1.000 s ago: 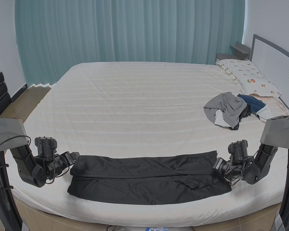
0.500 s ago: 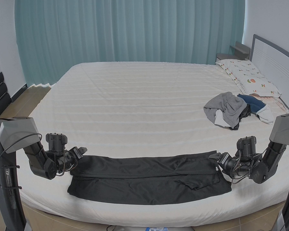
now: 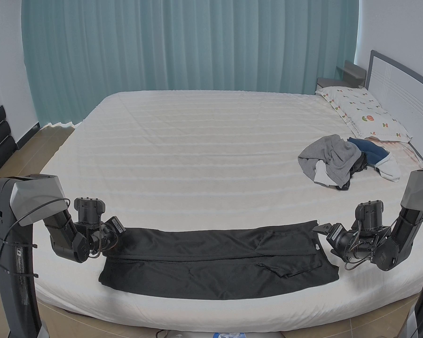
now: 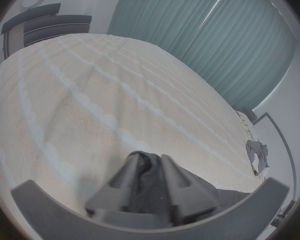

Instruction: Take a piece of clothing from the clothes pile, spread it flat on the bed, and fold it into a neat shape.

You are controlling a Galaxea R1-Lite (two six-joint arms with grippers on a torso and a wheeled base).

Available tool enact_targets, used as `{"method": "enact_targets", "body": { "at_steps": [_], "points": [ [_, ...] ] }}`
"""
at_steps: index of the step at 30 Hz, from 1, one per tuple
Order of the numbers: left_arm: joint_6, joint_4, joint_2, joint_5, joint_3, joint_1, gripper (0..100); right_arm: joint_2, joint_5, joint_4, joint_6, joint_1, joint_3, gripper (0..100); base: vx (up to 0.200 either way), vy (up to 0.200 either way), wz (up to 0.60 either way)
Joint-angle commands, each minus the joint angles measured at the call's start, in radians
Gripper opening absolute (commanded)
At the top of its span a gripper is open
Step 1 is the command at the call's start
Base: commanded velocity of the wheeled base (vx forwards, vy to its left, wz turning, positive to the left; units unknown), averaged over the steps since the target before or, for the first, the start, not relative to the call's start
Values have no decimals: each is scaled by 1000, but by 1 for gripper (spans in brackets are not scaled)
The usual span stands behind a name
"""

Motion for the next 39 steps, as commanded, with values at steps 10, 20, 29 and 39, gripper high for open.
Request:
{"method": "enact_targets", "body": {
  "at_steps": [10,20,29,39],
  "points": [
    [-33,-3,-5,35,7,37,0,1,0,0,5,4,14,100,0,0,0],
    [-35,-3,-8,34,8,34,100,-18,8,-8,6,27,40,100,0,0,0],
    [-84,-26,-55,8,44,59,100,-88,13,0,115,159,105,100,0,0,0],
    [-90,-161,-17,-37,105,53,100,-3,10,-3,123,210,103,100,0,0,0]
  ]
}}
